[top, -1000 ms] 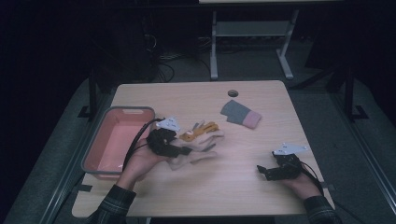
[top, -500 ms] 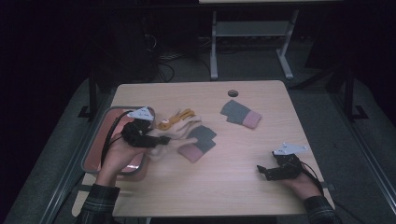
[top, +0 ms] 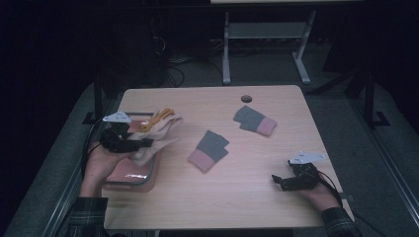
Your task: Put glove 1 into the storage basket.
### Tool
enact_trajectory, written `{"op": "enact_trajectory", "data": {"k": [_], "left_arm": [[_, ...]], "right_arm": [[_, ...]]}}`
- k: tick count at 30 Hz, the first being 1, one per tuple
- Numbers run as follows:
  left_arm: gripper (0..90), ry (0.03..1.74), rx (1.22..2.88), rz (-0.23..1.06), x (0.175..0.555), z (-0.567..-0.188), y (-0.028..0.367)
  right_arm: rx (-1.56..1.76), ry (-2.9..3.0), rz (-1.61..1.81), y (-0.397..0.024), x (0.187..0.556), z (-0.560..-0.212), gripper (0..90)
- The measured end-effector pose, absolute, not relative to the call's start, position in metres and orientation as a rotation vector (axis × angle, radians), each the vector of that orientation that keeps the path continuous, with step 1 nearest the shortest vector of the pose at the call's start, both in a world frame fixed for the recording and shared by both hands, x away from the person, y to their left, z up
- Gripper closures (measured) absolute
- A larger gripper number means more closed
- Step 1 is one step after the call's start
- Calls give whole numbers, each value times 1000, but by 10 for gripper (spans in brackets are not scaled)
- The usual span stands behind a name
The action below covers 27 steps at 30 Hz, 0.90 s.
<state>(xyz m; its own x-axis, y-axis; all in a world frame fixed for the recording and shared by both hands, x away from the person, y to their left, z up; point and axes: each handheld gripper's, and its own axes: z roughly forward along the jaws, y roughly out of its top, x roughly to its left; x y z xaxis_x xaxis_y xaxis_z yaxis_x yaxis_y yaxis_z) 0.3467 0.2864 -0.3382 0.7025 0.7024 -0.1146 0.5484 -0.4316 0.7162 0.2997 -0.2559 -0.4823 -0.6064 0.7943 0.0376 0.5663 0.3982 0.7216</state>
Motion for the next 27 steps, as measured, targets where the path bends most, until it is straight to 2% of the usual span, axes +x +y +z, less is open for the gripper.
{"op": "enact_trajectory", "data": {"k": [16,27], "left_arm": [[669,1142,2090,337,351,-356,335],[668,1240,2102,342,362,-378,343]], "right_arm": [[1182,2349,1028,-256,300,-482,123],[1180,2349,1029,-256,300,-482,123]]}}
